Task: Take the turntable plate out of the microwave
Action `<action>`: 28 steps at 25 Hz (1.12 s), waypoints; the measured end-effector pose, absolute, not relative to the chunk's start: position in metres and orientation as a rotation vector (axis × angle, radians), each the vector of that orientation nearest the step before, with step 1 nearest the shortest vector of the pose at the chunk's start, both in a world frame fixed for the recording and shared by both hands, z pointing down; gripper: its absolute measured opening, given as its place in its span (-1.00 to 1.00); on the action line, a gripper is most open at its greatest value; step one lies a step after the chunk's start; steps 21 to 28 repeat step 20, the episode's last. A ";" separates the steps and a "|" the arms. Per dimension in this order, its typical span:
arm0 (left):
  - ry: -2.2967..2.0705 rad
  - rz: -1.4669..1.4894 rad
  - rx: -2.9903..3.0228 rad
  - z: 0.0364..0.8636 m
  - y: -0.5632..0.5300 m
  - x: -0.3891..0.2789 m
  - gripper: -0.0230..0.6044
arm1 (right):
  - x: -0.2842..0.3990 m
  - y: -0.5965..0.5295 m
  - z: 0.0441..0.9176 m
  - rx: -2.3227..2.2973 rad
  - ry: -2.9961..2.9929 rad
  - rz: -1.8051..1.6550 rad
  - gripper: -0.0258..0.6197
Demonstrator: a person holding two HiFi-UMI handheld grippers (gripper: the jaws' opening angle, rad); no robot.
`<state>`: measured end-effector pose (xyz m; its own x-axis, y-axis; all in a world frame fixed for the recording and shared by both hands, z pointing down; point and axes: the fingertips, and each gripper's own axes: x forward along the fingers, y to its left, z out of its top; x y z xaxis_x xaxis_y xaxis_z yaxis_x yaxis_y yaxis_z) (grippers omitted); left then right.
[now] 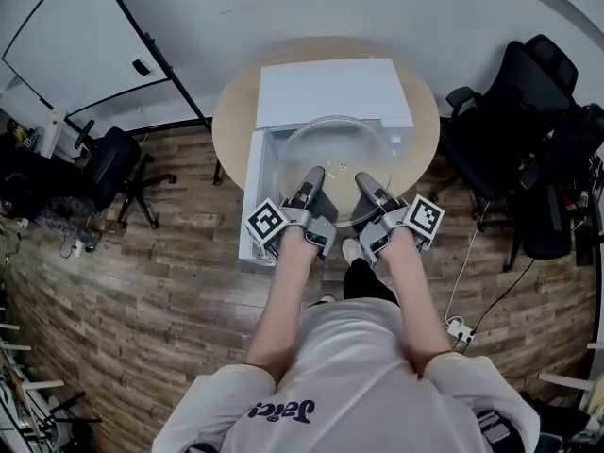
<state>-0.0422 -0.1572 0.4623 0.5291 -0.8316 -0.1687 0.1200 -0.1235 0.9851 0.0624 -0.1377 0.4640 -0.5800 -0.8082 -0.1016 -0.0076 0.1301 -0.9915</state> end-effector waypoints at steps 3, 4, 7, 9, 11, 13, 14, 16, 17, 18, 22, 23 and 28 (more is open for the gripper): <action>-0.658 -0.908 1.481 0.460 -0.157 -0.042 -0.70 | 0.062 -0.137 0.466 -0.786 1.726 -1.529 -0.81; -0.660 -0.907 1.484 0.459 -0.157 -0.043 -0.70 | 0.062 -0.137 0.467 -0.786 1.729 -1.528 -0.81; -0.653 -0.914 1.489 0.458 -0.158 -0.044 -0.70 | 0.062 -0.139 0.466 -0.788 1.748 -1.507 -0.81; -0.642 -0.925 1.494 0.456 -0.159 -0.043 -0.69 | 0.063 -0.139 0.464 -0.786 1.751 -1.496 -0.81; -0.636 -0.927 1.496 0.454 -0.159 -0.042 -0.70 | 0.063 -0.139 0.462 -0.782 1.750 -1.491 -0.81; -0.634 -0.924 1.500 0.454 -0.160 -0.041 -0.69 | 0.064 -0.139 0.463 -0.782 1.750 -1.485 -0.81; -0.635 -0.922 1.504 0.455 -0.161 -0.041 -0.69 | 0.065 -0.140 0.463 -0.782 1.752 -1.480 -0.81; -0.637 -0.917 1.511 0.455 -0.163 -0.040 -0.69 | 0.066 -0.142 0.464 -0.778 1.756 -1.471 -0.81; -0.638 -0.916 1.515 0.455 -0.164 -0.039 -0.69 | 0.066 -0.143 0.465 -0.775 1.756 -1.467 -0.81; -0.639 -0.915 1.519 0.456 -0.165 -0.039 -0.69 | 0.066 -0.143 0.466 -0.772 1.755 -1.463 -0.81; -0.642 -0.909 1.528 0.458 -0.166 -0.037 -0.69 | 0.068 -0.144 0.468 -0.766 1.754 -1.458 -0.81; -0.642 -0.909 1.528 0.458 -0.166 -0.037 -0.69 | 0.068 -0.144 0.468 -0.766 1.754 -1.458 -0.81; -0.642 -0.909 1.528 0.458 -0.166 -0.037 -0.69 | 0.068 -0.144 0.468 -0.766 1.754 -1.458 -0.81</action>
